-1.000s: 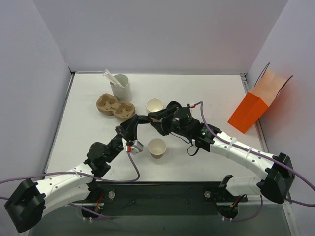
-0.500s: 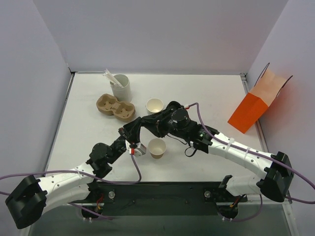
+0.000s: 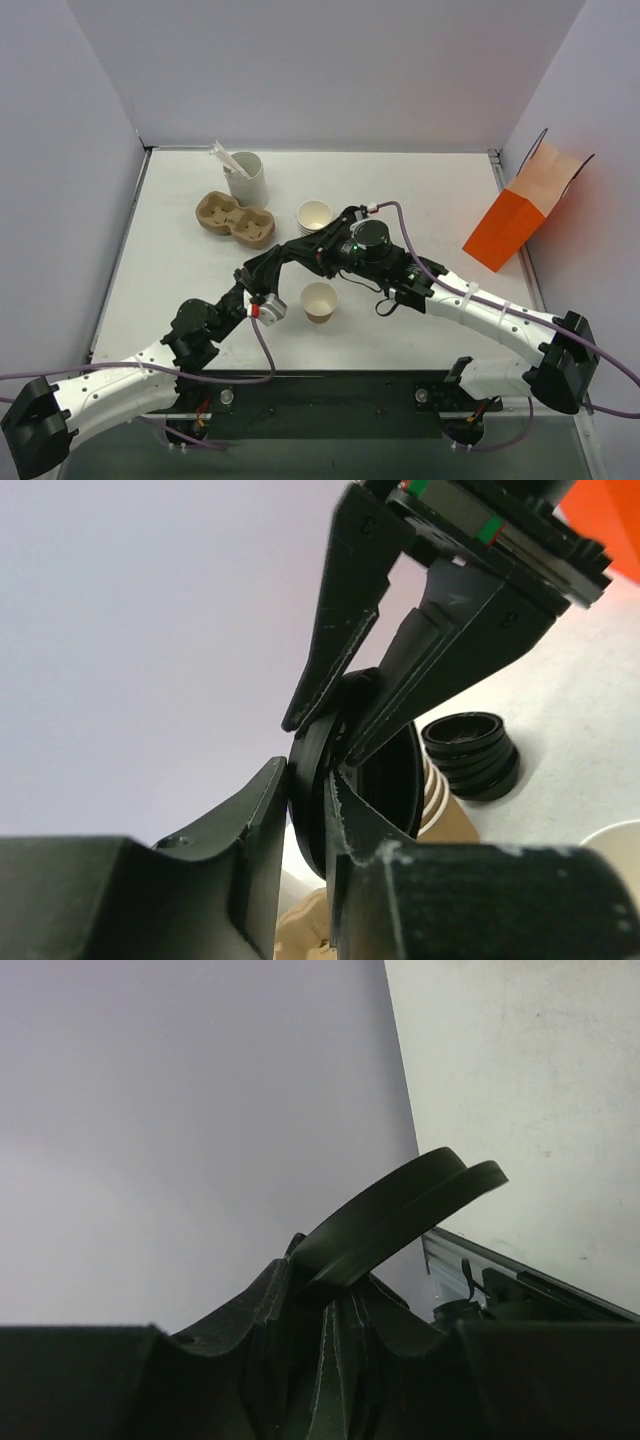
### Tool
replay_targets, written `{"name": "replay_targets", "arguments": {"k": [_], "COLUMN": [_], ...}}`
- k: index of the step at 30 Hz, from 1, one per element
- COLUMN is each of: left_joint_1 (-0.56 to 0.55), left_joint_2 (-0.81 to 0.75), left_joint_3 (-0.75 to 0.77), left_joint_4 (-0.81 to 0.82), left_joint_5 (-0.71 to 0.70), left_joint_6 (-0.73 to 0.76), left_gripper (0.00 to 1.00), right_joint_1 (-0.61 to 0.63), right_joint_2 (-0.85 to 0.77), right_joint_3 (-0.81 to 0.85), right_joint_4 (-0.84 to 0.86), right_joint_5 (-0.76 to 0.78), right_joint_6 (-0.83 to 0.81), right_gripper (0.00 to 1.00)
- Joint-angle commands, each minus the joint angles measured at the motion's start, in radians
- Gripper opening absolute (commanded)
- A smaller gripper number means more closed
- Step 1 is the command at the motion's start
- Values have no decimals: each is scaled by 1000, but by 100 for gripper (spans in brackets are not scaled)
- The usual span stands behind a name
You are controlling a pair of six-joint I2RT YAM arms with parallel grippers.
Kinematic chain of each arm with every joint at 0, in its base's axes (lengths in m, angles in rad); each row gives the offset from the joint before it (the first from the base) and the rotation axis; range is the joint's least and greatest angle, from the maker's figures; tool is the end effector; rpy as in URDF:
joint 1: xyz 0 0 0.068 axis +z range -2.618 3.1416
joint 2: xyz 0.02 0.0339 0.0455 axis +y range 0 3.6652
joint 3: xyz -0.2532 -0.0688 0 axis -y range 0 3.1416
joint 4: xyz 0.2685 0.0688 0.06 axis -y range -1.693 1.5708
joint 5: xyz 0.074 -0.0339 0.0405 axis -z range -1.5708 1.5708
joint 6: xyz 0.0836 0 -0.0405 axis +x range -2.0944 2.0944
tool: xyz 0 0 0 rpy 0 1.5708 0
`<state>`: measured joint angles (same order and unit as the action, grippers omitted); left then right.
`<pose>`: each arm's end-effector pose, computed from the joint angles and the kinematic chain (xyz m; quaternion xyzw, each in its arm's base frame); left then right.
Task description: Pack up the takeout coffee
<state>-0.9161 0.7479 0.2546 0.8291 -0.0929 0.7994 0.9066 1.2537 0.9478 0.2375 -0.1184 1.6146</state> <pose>0.1570 -0.1918 0.2632 0.4127 0.4070 -0.0207 0.8146 0.2214 0.2988 0.3197 0.2150 0.6984 0.6620 0.1668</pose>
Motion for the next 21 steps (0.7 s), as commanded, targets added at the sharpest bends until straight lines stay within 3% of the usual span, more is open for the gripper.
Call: {"name": "replay_targets", "arguments": {"k": [1, 8, 13, 16, 17, 21], "left_joint_1": [-17, -17, -15, -15, -13, -15], "left_joint_2": [-122, -234, -280, -274, -253, -190], "left_joint_3": [67, 242, 293, 346, 374, 508], "left_joint_4": [-160, -583, -709, -783, -876, -1085], "left_joint_5": [-27, -158, -117, -168, -186, -123], "left_joint_6": [-181, -590, -707, -873, -938, -1057], "left_gripper": [30, 41, 42, 44, 45, 46], "right_joint_1": [-112, -202, -225, -230, -233, -233], "right_joint_2": [-45, -50, -50, -50, -51, -100], "right_joint_3": [-17, -76, -119, -141, -167, -210], "right_joint_4": [81, 190, 262, 397, 448, 536], "right_joint_5": [5, -274, -400, -571, -619, -805], "right_joint_6": [-211, -493, -591, -631, -636, -692], "right_gripper": [13, 14, 13, 14, 15, 17]}}
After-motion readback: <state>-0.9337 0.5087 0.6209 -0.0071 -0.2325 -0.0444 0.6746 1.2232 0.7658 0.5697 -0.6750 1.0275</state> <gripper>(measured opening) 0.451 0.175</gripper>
